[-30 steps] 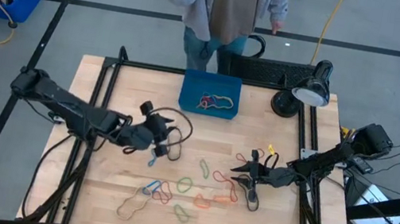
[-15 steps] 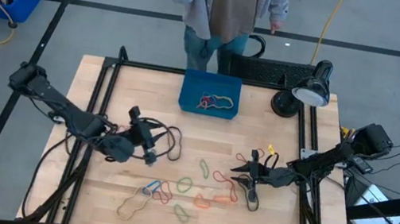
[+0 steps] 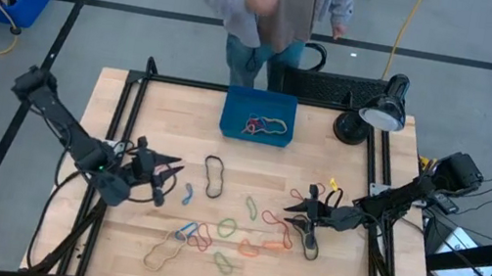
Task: Pick and place rubber bands into bin
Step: Put the black rubber band into the blue bin
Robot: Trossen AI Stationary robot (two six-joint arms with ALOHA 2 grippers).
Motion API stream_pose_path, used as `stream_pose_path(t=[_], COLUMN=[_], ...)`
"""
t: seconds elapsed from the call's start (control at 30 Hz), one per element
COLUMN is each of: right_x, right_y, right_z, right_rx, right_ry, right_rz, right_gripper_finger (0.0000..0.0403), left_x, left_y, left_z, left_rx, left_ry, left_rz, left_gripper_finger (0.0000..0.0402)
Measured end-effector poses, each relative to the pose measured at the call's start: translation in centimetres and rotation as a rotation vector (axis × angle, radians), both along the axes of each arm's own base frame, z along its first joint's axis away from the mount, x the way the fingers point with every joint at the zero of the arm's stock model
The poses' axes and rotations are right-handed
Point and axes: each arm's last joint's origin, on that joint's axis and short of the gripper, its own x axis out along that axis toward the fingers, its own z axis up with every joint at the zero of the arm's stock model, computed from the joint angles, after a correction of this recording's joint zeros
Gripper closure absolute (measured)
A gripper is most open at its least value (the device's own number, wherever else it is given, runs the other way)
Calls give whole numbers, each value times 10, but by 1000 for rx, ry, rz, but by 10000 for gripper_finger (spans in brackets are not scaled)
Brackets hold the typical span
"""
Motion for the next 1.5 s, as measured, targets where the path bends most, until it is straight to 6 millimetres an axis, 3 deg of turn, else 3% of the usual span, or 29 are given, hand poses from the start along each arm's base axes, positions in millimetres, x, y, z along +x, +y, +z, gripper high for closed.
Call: stream_pose_path(t=[0.17,0.37,0.5,0.6,0.8,1.07,1.3,1.5], right_x=[4,7,6,7,3,1,-4,0], right_y=[-1,1,3,-3,-27,-24,-26,-23], right_z=[8,21,22,15,-14,-19,-26,-24], right_rx=[2,90,37,29,17,178,151,118], right_ry=[-77,-203,-209,-142,157,266,360,454], right_rz=[-3,54,151,54,-123,82,71,64], right_gripper_finger=[284,284,284,288,300,271,196,193], left_x=[-15,-24,-27,-28,-29,-29,-29,-29], left_y=[3,6,5,4,3,2,2,2], left_z=[-22,-29,-29,-29,-29,-29,-29,-29], left_rx=[-11,-46,-44,-34,-34,-41,-43,-43], left_ry=[-36,-54,-54,-48,-45,-37,-38,-38], left_rz=[-10,-47,-66,-82,-94,-112,-111,-110], left_gripper_finger=[296,296,296,296,296,296,295,295])
